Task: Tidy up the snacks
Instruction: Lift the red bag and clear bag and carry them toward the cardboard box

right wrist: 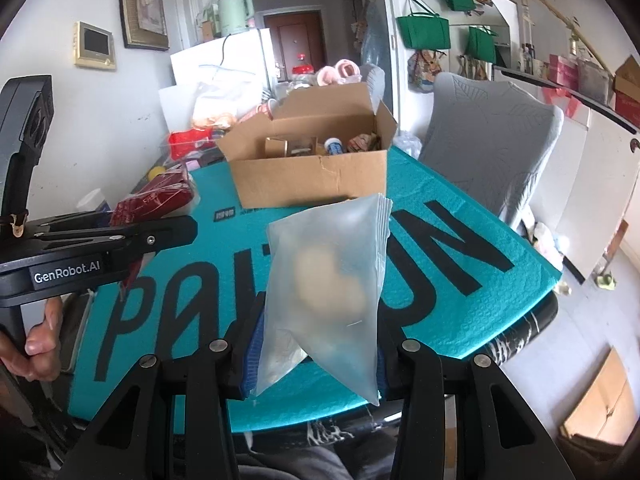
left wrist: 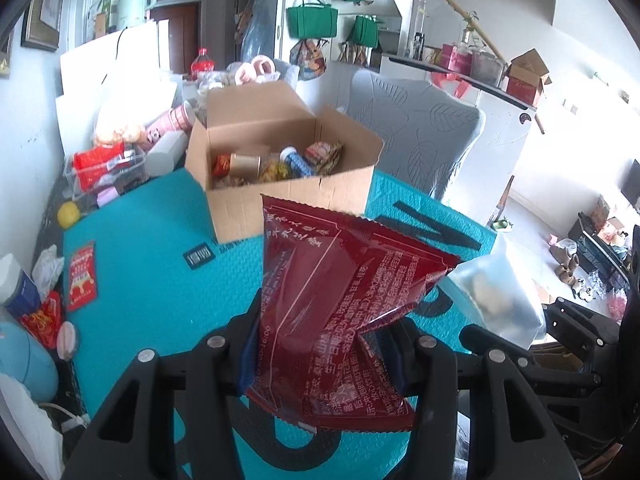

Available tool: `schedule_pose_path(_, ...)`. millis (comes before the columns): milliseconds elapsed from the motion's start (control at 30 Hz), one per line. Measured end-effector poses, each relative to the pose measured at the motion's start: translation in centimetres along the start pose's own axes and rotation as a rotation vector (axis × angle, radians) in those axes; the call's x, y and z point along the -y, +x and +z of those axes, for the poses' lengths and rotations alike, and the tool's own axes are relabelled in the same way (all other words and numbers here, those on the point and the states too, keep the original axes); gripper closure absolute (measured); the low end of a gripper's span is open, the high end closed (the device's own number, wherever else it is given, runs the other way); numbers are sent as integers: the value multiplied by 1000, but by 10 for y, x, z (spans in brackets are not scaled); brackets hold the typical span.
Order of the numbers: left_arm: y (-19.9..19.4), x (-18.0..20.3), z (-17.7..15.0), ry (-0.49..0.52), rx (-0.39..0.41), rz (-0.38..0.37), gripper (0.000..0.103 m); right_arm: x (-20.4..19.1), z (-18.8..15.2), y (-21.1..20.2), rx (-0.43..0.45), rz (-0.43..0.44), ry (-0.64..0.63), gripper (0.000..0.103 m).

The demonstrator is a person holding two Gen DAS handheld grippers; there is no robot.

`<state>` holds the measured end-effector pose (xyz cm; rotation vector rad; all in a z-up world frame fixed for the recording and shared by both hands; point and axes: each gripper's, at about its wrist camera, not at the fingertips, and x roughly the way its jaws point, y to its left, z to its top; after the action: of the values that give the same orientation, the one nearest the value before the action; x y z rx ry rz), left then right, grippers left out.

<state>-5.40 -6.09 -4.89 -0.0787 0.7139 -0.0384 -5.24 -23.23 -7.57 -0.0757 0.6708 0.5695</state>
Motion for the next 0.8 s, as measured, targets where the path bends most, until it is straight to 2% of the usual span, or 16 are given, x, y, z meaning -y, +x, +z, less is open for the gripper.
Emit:
schedule_pose_path(433,-16,-20,65,14,126,-2,53,-14,59,0,96,66,-49,60)
schedule_pose_path(800,-11,-34,117,38,220,-4,53,-9,116,12,179,53,-88,60)
